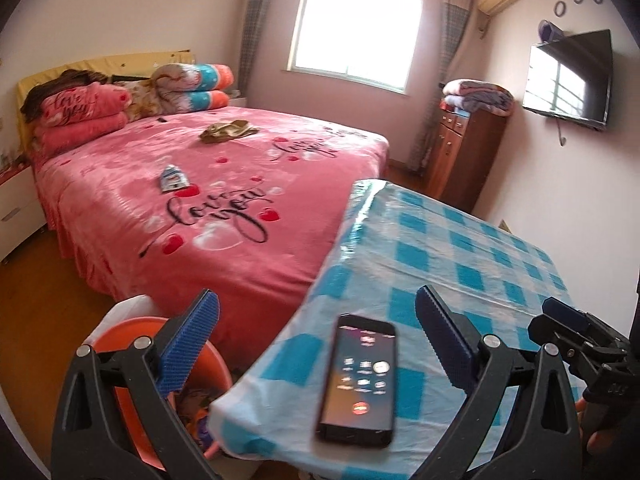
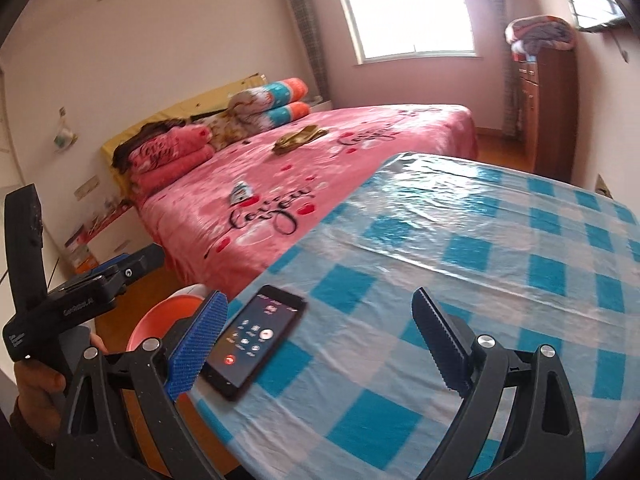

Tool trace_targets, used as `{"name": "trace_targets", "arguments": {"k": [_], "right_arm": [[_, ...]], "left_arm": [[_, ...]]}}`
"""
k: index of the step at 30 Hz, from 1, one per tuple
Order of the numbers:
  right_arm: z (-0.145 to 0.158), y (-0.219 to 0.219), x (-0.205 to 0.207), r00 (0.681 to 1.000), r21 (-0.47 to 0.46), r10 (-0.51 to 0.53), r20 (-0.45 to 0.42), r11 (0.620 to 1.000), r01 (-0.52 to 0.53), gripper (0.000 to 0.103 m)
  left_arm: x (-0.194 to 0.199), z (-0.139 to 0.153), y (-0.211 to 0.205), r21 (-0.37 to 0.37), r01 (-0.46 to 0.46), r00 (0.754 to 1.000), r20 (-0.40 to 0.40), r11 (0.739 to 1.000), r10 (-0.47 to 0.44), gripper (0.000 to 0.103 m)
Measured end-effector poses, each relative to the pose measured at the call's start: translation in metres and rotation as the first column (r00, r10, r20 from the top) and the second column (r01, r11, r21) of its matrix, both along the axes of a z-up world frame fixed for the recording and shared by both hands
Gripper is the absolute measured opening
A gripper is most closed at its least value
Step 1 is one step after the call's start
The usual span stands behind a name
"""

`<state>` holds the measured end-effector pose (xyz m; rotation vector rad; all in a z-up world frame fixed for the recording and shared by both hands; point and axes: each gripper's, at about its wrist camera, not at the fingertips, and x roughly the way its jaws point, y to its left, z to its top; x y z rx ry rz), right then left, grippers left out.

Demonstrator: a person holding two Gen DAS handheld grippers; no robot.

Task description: Collect trash

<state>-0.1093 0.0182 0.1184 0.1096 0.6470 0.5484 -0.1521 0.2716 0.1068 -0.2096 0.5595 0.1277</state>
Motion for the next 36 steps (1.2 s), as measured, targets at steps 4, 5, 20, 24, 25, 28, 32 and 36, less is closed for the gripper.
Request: {"name": "trace_targets", "arguments": {"k": [4, 5, 20, 24, 25, 28, 32, 36], "right_arm": [[-0.001, -0.026, -0.001, 0.998, 0.021, -0.058, 0.000, 0.998, 0.058, 0.094], [-0.001, -0.031, -0.002, 0.998, 0.026, -0.070, 0.000, 0.997, 0.070, 0.095], [-0.013, -0.116, -0.006, 0.966, 0.037, -0.259, -0.006, 0.965, 0.259, 0.095], [-0.013, -0.139, -0.010, 0.950, 0.033, -0.312, 0.009, 0.950, 0.312, 0.095], [-0.013, -0.146, -0.011, 0.945, 0.031, -0.326, 0.013, 0.945, 0.325, 0.095], [-0.014, -0.161, -0.014, 0.930, 0.021, -0.366, 0.032, 0.931, 0.365, 0.095], [-0.016, -0.178, -0.019, 0.913, 0.014, -0.406, 0.047, 0.914, 0.406, 0.095], [-0.018, -0.192, -0.024, 0.900, 0.010, -0.433, 0.055, 0.901, 0.433, 0.095]], "left_arm": [[0.006, 0.003, -0.022, 0.017, 0.023, 1.000, -0.004, 1.000, -0.023, 0.099], [0.008, 0.004, -0.027, 0.024, 0.028, 1.000, -0.006, 0.999, -0.028, 0.099], [0.041, 0.006, -0.112, 0.117, 0.129, 0.991, -0.046, 0.985, -0.124, 0.099], [0.048, 0.006, -0.137, 0.133, 0.165, 0.986, -0.047, 0.977, -0.160, 0.099], [0.049, 0.006, -0.143, 0.137, 0.174, 0.984, -0.049, 0.975, -0.169, 0.099], [0.053, 0.004, -0.159, 0.150, 0.197, 0.980, -0.058, 0.969, -0.191, 0.099], [0.057, 0.001, -0.179, 0.160, 0.225, 0.974, -0.071, 0.961, -0.216, 0.099], [0.060, -0.005, -0.196, 0.175, 0.246, 0.968, -0.085, 0.953, -0.235, 0.099]]}}
